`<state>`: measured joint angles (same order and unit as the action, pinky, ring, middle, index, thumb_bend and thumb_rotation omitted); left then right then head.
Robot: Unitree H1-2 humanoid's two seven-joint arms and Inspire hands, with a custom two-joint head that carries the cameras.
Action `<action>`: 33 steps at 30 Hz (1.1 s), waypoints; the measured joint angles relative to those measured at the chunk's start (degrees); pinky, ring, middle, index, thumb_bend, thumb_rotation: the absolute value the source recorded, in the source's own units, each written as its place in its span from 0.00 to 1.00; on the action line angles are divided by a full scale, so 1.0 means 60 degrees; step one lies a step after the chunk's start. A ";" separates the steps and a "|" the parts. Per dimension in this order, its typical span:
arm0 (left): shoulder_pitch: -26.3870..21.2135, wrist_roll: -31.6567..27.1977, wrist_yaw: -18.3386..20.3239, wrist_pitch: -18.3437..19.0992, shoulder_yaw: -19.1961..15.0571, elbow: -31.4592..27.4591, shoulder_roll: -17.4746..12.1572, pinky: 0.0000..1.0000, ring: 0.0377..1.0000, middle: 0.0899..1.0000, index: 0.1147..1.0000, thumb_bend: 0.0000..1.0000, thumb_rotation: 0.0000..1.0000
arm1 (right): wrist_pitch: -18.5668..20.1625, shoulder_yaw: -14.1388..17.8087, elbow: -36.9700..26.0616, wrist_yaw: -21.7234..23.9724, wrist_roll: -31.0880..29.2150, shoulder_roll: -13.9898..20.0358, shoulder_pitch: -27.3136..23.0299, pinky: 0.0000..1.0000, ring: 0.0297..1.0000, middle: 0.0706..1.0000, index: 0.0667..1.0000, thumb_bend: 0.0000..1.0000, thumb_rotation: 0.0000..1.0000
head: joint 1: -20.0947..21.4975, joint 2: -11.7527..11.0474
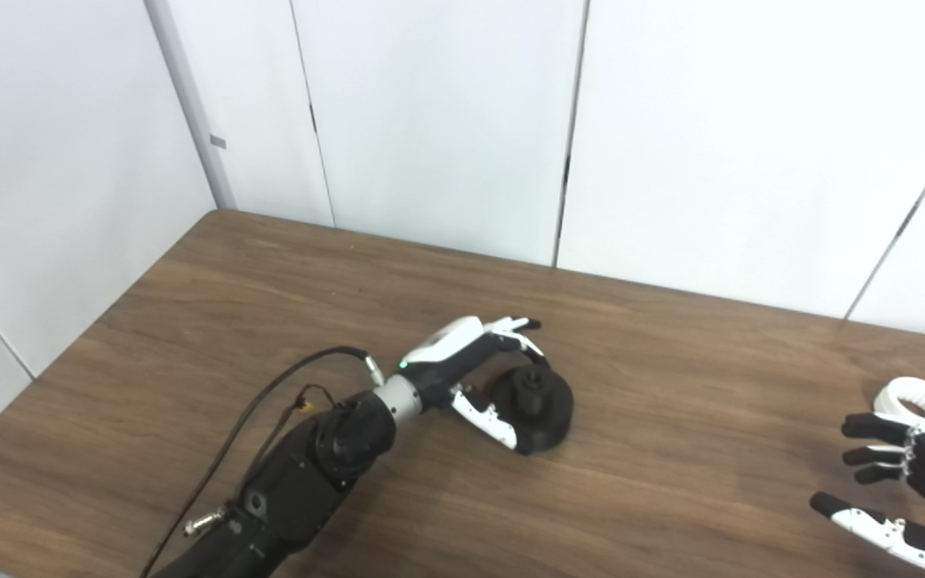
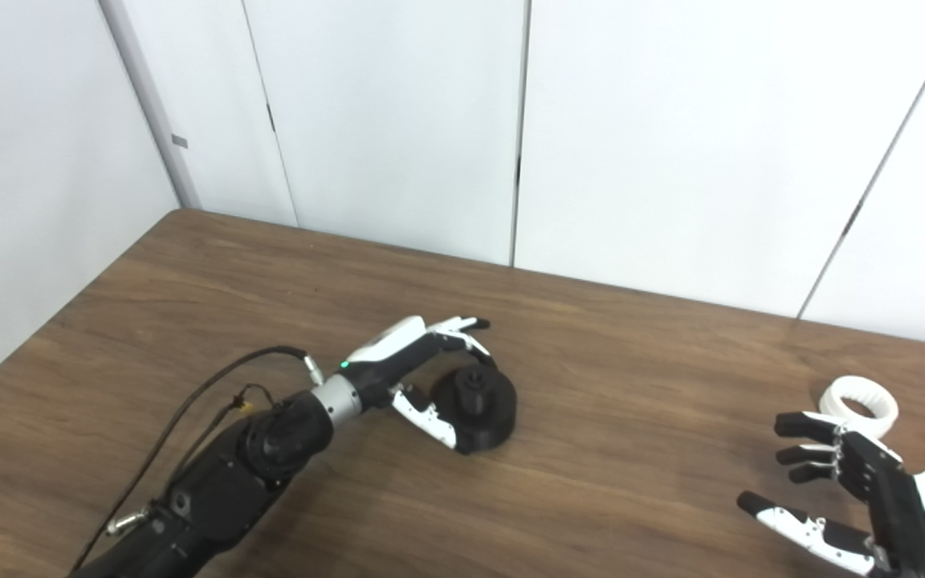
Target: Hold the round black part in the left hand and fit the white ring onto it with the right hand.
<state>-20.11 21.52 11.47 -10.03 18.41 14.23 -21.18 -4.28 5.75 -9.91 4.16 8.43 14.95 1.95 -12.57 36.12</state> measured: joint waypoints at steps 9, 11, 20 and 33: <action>0.0286 0.0131 0.0334 0.0016 0.0716 -0.0664 0.0580 1.00 1.00 0.97 0.42 0.52 0.07 | -0.0002 -0.0039 0.0000 0.0002 0.0058 0.0000 -0.0073 0.50 0.57 0.65 0.62 0.63 0.01 | 0.0059 0.0044; 0.0289 0.0264 0.0338 0.0002 0.0845 -0.0711 0.0659 1.00 1.00 0.96 0.42 0.52 0.07 | -0.0003 -0.0039 0.0000 0.0001 0.0058 0.0000 -0.0082 0.50 0.57 0.65 0.62 0.63 0.00 | 0.0161 0.0073; 0.0289 0.0565 0.0067 -0.0366 0.1251 -0.0487 0.1067 1.00 1.00 0.95 0.42 0.52 0.07 | -0.0002 -0.0086 -0.0053 0.0000 0.0181 0.0000 -0.0095 0.50 0.57 0.65 0.62 0.63 0.04 | 0.0322 0.0147; 0.0230 0.0808 -0.0343 -0.0535 0.1631 -0.0211 0.1299 1.00 1.00 0.96 0.42 0.52 0.07 | 0.0209 -0.0184 -0.0489 -0.0002 0.0386 -0.0043 -0.0145 0.49 0.56 0.64 0.62 0.63 0.03 | 0.1521 0.0396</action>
<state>-18.72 26.37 9.41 -13.24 28.20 12.96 -13.39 -3.03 4.64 -12.84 4.15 10.74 14.69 1.08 -3.44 38.50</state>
